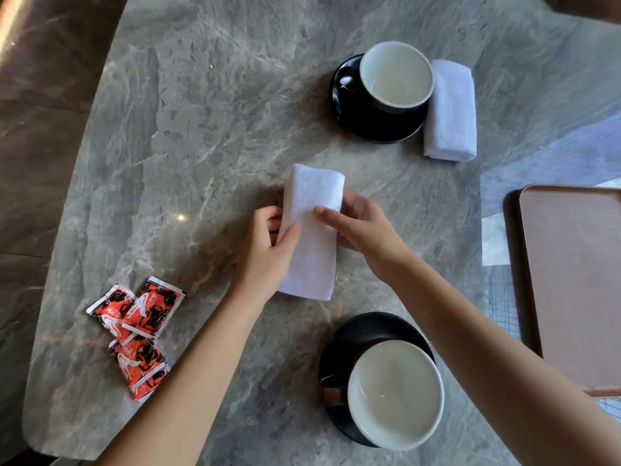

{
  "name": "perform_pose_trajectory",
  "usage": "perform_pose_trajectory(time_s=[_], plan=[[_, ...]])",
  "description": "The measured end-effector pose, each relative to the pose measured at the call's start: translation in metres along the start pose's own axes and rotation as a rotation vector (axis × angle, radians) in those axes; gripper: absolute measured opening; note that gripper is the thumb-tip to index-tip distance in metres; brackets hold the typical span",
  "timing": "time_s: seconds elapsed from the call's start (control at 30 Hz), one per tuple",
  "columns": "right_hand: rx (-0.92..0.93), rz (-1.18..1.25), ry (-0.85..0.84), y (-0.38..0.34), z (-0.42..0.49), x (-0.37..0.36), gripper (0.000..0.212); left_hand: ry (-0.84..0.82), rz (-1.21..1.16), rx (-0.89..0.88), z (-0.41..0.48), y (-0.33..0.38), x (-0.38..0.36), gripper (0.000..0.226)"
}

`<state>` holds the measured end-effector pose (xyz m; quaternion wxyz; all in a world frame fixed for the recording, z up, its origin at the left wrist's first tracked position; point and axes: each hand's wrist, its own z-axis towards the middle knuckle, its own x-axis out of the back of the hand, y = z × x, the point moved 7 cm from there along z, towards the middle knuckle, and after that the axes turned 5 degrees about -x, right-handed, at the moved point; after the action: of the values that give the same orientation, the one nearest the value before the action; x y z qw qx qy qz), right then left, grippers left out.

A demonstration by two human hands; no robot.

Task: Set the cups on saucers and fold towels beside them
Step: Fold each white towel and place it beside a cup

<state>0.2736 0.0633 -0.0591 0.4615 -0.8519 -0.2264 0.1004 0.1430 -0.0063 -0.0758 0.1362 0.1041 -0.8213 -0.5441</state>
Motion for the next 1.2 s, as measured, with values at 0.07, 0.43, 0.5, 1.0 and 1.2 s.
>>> perform_pose_trajectory(time_s=[0.07,0.43,0.5,1.0,1.2], plan=[[-0.010,0.040,-0.042,-0.002,0.000,-0.004,0.027,0.010,-0.049,0.034,-0.001,0.001,0.000,0.025],[0.001,0.156,-0.242,-0.015,-0.008,-0.019,0.039,0.098,-0.238,0.073,-0.001,0.027,0.005,0.014],[0.026,0.151,-0.218,-0.018,-0.009,-0.015,0.036,0.074,-0.247,0.037,-0.002,0.033,0.003,0.020],[0.360,-0.007,-0.043,-0.049,-0.026,0.006,0.043,-0.118,-0.300,-0.056,-0.002,0.052,-0.007,0.016],[0.510,-0.191,0.061,-0.069,-0.031,0.020,0.018,-0.119,-0.305,-0.058,-0.002,0.051,-0.007,0.017]])
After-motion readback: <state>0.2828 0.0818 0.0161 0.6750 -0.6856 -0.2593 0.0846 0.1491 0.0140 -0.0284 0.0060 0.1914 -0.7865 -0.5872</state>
